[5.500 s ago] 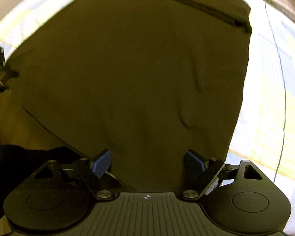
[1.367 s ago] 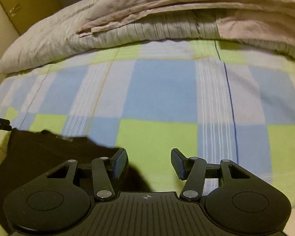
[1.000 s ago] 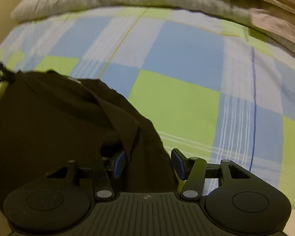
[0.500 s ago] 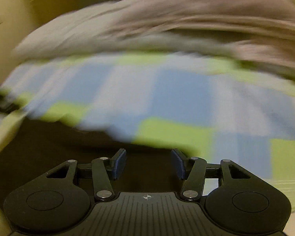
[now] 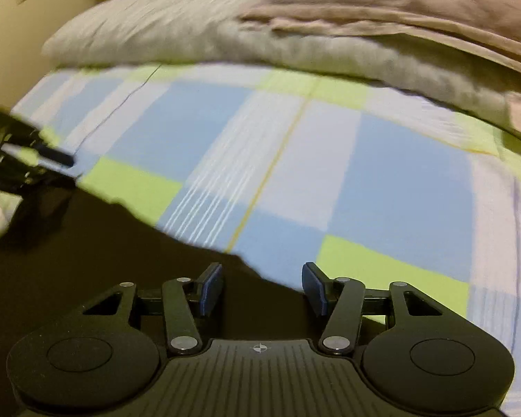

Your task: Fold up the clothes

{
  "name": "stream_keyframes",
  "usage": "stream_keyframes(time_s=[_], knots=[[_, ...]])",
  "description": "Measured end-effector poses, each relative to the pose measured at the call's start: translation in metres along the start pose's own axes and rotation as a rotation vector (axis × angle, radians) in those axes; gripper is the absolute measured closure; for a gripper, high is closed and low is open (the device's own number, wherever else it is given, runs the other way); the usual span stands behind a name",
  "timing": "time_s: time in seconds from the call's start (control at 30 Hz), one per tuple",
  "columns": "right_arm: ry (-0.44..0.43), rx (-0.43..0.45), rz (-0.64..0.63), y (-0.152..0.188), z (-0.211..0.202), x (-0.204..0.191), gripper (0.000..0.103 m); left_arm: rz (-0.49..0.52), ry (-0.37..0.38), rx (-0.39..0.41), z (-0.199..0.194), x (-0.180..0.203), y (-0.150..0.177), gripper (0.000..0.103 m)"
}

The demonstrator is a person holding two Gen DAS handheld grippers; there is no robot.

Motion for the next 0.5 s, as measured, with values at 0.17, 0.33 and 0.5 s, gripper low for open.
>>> stream_keyframes(time_s=[0.17,0.33,0.5], knots=[[-0.067,-0.013,0.034,0.030,-0.035,-0.023,0.049,0.018,0.062,-0.045,-0.031,0.027,0.046,0.072],[-0.080,-0.115,0.093,0.090,-0.060,-0.050,0.049,0.038,0.056,-0.159,-0.050,0.047,0.116,0.070],[-0.015,-0.166,0.171,0.136,-0.096,-0.054,0.049,-0.069,-0.005,-0.191,-0.076,0.031,0.152,0.068]])
Point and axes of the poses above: each gripper's, at about its wrist camera, not at the fingertips, and z roughly the way its jaws point, x to its right, y to its underside, the point moved 3 cm from there along z, roughly the way its jaws point, and after that the axes turned 3 degrees about -z, right-handed, at the moved point
